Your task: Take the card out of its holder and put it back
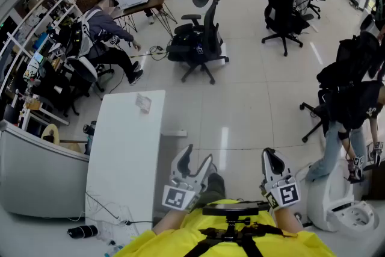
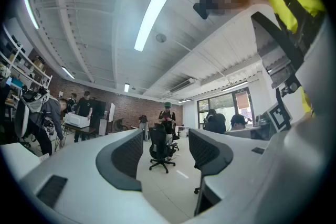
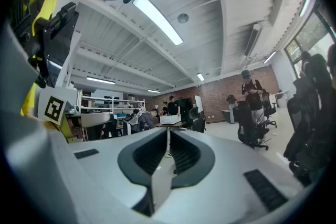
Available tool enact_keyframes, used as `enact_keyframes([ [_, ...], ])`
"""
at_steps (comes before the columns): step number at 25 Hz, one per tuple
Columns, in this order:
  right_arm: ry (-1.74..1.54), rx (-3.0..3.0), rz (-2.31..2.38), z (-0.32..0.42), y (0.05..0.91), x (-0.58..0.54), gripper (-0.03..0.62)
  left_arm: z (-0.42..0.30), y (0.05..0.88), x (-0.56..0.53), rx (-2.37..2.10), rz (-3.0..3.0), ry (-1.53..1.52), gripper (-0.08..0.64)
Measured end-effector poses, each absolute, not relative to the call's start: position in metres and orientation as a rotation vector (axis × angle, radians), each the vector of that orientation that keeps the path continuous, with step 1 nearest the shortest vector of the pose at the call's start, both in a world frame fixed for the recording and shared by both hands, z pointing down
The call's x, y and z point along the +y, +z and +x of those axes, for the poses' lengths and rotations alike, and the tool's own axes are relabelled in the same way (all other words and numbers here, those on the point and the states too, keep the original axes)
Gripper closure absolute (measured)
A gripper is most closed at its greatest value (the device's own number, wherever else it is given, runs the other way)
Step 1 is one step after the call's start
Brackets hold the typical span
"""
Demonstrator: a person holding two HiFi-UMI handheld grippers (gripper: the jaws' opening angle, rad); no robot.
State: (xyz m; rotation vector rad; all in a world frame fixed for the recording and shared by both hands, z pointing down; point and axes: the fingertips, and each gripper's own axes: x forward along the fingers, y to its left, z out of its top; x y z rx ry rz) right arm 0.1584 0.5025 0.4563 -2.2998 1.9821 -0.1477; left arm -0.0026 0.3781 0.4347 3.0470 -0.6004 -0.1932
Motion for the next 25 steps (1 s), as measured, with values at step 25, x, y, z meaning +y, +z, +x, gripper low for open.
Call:
enact_keyframes([
  [25, -0.226, 2.141, -2.185, 0.227, 0.456, 0.146, 0.509, 0.065, 0.452, 0.051, -0.715, 2.940, -0.041, 0.546],
])
